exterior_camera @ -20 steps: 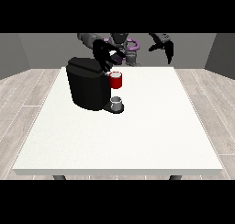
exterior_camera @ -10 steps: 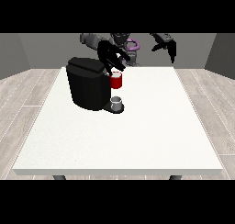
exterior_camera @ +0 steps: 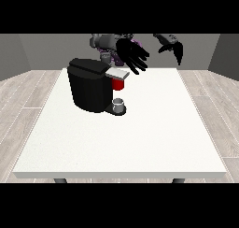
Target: Insert the coffee pod into the coffee machine and close the lid
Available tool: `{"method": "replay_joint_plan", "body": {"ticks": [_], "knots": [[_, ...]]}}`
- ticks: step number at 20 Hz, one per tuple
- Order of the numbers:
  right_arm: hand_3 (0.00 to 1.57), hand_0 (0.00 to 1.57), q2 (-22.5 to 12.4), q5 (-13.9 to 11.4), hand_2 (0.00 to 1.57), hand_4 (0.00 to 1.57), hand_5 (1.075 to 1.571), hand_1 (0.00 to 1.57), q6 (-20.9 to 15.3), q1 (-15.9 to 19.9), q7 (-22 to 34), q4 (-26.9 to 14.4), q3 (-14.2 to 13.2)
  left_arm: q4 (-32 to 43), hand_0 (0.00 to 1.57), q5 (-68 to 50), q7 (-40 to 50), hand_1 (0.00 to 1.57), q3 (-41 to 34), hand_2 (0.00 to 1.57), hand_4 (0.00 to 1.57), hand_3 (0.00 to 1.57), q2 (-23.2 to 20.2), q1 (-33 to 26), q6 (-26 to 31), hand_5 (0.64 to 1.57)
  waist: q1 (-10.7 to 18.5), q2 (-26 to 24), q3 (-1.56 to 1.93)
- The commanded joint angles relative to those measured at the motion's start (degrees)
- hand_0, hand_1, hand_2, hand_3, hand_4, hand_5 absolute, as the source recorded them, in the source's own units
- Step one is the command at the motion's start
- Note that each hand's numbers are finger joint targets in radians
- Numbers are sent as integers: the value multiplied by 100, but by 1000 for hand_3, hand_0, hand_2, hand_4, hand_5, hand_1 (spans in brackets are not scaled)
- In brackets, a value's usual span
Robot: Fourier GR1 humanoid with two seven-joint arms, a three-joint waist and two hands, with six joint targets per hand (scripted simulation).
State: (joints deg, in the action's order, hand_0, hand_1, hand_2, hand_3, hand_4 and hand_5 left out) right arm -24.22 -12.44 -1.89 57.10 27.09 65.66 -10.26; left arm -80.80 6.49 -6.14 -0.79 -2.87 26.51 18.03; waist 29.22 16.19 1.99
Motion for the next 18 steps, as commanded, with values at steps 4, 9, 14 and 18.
{"method": "replay_joint_plan", "body": {"ticks": [4,9,14,18], "knots": [[0,0,746,203,0,0,1571,0,-161,687,-1093,59,249,-151,0,-73,210,0,37,0,203,0,81,486,10,1571,534,545,-195],[0,0,1055,160,0,101,1571,0,-85,810,-1276,-229,487,-17,0,-172,281,0,-271,0,272,0,-189,389,40,1571,115,292,-200],[0,0,1186,211,0,0,1571,0,-109,786,-1930,-549,433,-274,0,-93,120,0,-65,0,341,0,-68,-51,21,1571,32,227,-200],[0,0,1638,232,0,172,1571,0,-33,711,-2455,-341,753,-98,0,-166,3,0,-251,0,258,0,-119,-80,-32,1571,-370,82,-200]]}}
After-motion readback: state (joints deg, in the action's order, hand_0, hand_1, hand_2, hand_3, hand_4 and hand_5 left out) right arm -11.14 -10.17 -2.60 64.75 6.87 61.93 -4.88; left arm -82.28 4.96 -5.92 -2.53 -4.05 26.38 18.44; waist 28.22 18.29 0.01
